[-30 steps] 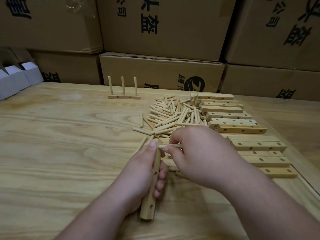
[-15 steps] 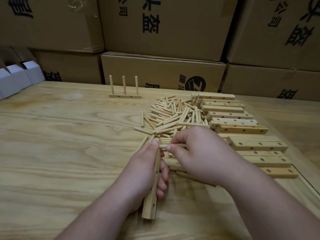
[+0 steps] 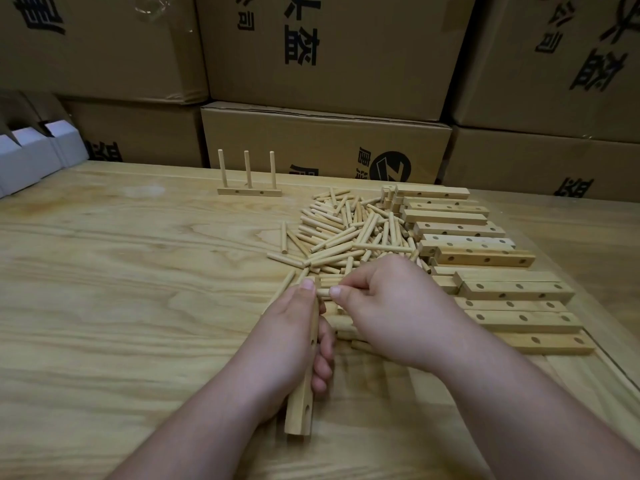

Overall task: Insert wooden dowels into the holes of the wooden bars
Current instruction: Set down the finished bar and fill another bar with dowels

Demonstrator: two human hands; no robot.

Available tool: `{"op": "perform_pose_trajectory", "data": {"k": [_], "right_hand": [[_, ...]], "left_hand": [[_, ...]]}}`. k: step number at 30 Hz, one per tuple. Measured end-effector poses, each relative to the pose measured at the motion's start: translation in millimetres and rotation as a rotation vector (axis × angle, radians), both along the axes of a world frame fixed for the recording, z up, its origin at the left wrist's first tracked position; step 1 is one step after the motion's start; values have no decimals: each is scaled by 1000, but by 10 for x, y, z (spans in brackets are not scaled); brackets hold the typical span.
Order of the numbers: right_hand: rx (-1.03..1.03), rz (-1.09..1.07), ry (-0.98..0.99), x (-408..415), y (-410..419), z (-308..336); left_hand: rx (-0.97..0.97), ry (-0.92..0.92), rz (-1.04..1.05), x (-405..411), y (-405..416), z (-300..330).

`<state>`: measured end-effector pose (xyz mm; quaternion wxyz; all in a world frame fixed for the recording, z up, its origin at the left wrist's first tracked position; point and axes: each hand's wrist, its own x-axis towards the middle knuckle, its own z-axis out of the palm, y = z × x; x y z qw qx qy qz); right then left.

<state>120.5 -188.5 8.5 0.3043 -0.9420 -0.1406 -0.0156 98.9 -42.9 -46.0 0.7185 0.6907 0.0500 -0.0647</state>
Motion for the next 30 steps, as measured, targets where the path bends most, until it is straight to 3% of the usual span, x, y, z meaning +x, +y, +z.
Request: {"op": "perform_pose_trajectory", "data": {"k": [8,14,23,30], "right_hand": [[102,61,147,67,-130,28],[-9,21,24,52,-54,-19],[69,84,87,65,-121,-4],[99,69,82,53,-131,27]], "left_hand": [[24,50,-76,8,25,36],[43,33,-70,5,-5,35],[47,22,-102,-7,10,42],[-62,-20,-101,-13,26,4]]}}
